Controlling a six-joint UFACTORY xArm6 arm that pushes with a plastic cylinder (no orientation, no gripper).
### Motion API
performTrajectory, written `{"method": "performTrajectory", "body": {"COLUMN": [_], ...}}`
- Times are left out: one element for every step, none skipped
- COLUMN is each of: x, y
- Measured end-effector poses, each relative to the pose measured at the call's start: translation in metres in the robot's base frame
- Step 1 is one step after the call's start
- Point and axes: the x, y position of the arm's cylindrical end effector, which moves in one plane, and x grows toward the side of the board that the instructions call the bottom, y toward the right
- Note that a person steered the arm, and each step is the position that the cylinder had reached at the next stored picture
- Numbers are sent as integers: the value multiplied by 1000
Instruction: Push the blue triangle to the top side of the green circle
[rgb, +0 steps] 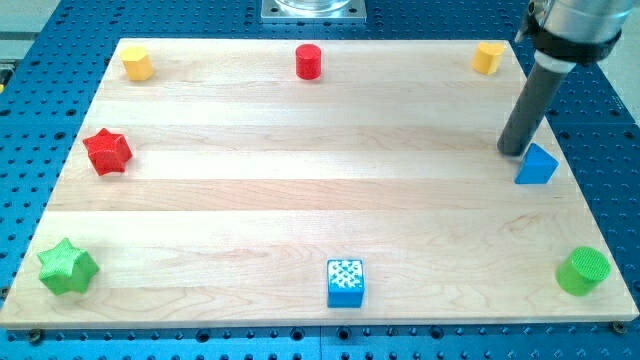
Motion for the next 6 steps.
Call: {"method": "performTrajectory", "body": {"x": [0,-2,72,75,60,9], "y": [0,7,-5,-19,-8,20]}}
